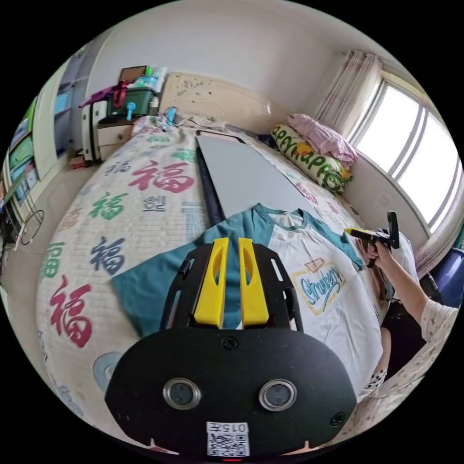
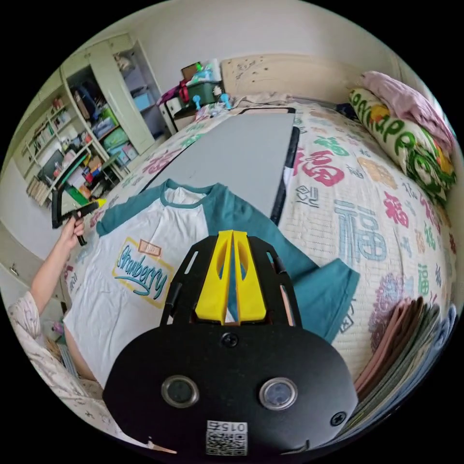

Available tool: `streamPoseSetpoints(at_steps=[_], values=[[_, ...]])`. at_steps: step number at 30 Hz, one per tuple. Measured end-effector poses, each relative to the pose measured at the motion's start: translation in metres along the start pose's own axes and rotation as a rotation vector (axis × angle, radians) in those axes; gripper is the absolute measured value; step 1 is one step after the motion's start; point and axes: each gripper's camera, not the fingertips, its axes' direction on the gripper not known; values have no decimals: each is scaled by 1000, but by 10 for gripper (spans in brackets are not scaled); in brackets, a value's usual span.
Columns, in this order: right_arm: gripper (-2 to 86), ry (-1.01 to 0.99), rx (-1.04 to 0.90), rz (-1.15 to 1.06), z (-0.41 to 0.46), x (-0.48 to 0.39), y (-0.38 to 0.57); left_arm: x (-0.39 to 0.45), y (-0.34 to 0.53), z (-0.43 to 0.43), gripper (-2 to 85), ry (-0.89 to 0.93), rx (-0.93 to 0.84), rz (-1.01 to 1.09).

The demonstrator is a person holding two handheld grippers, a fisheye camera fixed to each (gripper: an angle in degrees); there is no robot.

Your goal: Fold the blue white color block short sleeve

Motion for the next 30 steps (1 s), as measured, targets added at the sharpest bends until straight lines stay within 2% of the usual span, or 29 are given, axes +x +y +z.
streamPoseSetpoints(at_steps=[2,5,13,15,18,21,23,25,27,30], values=[[-9,66,-59,-11,29,-24,-25,24,-16,69,10,14,-81,-3],[-10,100,-121,39,56,-25,-44,43,-23,127,-1,-28,-157,-11],[-9,241,-83,-15,64,-36,-68,70,2,162,-6,-88,-161,0],[-8,219,-127,-16,55,-32,-68,74,17,152,-2,-94,-152,-20],[-2,196,-133,29,11,-9,-48,70,63,92,14,-42,-64,-13],[41,206,-134,134,-40,41,-2,35,139,15,52,-75,-16,-63],[119,223,-151,279,-70,89,43,-3,212,-38,87,-208,-33,-137],[147,216,-200,360,-81,114,73,-28,270,-71,115,-273,-35,-214],[150,204,-231,406,-89,126,96,-45,329,-96,130,-258,-27,-289],[145,216,-205,358,-99,121,122,-50,413,-107,128,-233,-6,-380]])
